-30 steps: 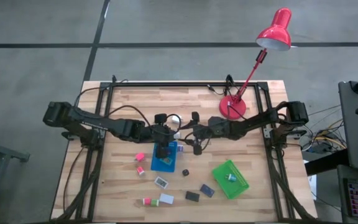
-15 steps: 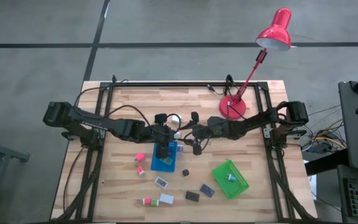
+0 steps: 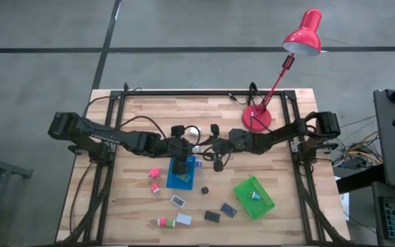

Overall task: Pick & Place Office items
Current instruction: Put the top white black charger adapter into the green bin

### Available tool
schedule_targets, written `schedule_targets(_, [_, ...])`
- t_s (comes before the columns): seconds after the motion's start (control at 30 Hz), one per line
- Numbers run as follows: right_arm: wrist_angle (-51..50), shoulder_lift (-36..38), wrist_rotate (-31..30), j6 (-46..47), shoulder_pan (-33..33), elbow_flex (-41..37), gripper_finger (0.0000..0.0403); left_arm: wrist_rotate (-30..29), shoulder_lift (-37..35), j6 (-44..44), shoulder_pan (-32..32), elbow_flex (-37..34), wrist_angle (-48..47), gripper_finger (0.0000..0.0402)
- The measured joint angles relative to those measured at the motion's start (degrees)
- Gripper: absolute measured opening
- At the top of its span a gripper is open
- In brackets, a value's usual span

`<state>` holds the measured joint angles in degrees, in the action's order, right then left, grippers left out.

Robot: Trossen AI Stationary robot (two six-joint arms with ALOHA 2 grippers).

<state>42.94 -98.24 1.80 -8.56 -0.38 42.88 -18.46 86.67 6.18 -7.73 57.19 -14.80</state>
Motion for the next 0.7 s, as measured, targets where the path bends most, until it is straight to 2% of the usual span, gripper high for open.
schedule_targets(0.7, [-0.8,0.0,-0.2,-0.4,0.1,0.0,0.0124,0.4,1.3,0.7,0.0,0.7,-0.6,0.0120])
